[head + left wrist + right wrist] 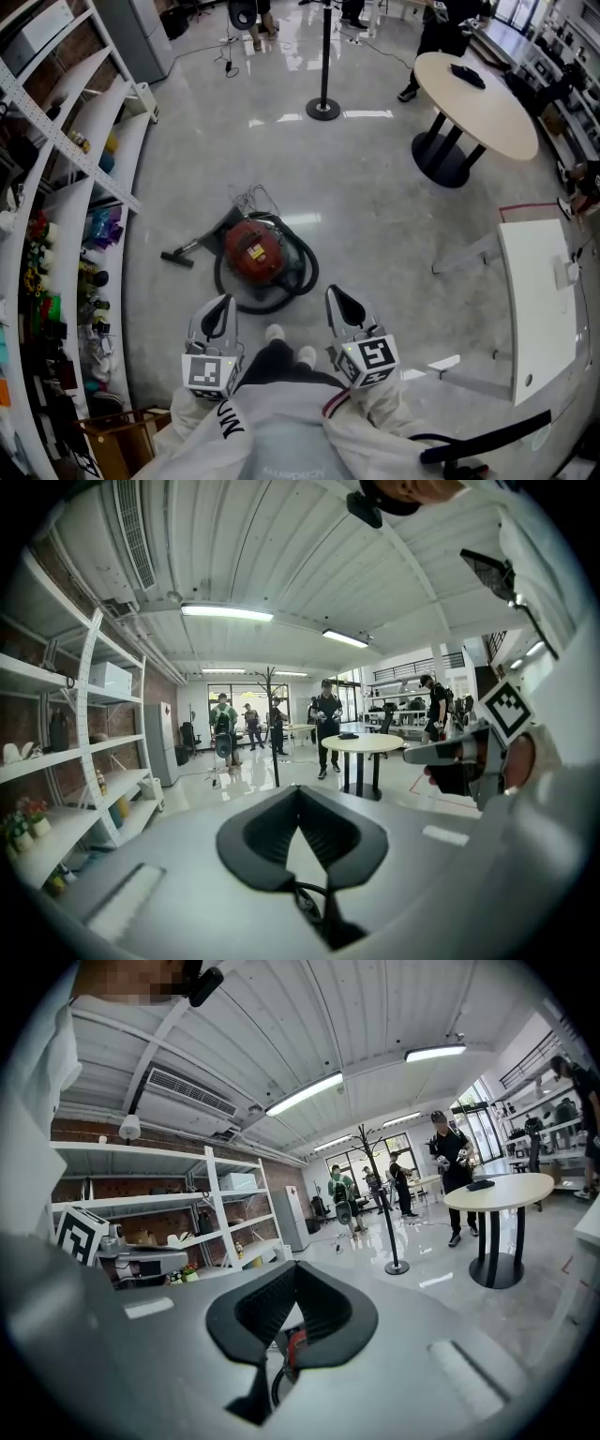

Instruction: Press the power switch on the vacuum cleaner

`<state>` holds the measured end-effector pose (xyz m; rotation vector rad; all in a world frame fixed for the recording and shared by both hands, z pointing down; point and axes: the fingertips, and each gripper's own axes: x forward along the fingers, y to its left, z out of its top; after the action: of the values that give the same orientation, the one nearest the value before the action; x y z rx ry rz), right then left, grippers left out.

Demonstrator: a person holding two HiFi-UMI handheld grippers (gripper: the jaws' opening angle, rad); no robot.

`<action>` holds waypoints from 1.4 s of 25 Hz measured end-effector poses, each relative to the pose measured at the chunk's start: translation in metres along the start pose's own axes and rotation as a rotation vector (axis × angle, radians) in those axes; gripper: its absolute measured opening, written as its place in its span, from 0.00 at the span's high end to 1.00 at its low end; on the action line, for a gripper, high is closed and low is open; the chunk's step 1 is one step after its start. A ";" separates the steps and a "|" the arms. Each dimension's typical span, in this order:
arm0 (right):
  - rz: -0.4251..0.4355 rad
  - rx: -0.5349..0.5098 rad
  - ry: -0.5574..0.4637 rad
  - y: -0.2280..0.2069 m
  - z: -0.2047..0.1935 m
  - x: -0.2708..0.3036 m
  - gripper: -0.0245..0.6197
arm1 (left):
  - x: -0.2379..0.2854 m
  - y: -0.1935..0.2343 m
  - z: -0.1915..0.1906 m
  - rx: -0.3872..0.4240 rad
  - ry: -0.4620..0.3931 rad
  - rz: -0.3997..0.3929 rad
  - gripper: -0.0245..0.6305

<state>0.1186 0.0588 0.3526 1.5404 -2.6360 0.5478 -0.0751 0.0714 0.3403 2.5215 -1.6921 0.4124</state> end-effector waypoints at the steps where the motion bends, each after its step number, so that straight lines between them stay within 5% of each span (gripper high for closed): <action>1: 0.003 0.001 0.005 0.001 -0.002 0.002 0.96 | 0.000 0.002 -0.002 -0.004 0.001 0.003 0.96; 35: -0.083 -0.100 0.020 0.027 0.036 0.092 0.96 | 0.058 0.105 -0.003 -0.088 -0.060 -0.035 0.96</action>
<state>0.0541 -0.0180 0.3310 1.5972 -2.5297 0.4167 -0.1518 -0.0206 0.3492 2.5207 -1.6444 0.2563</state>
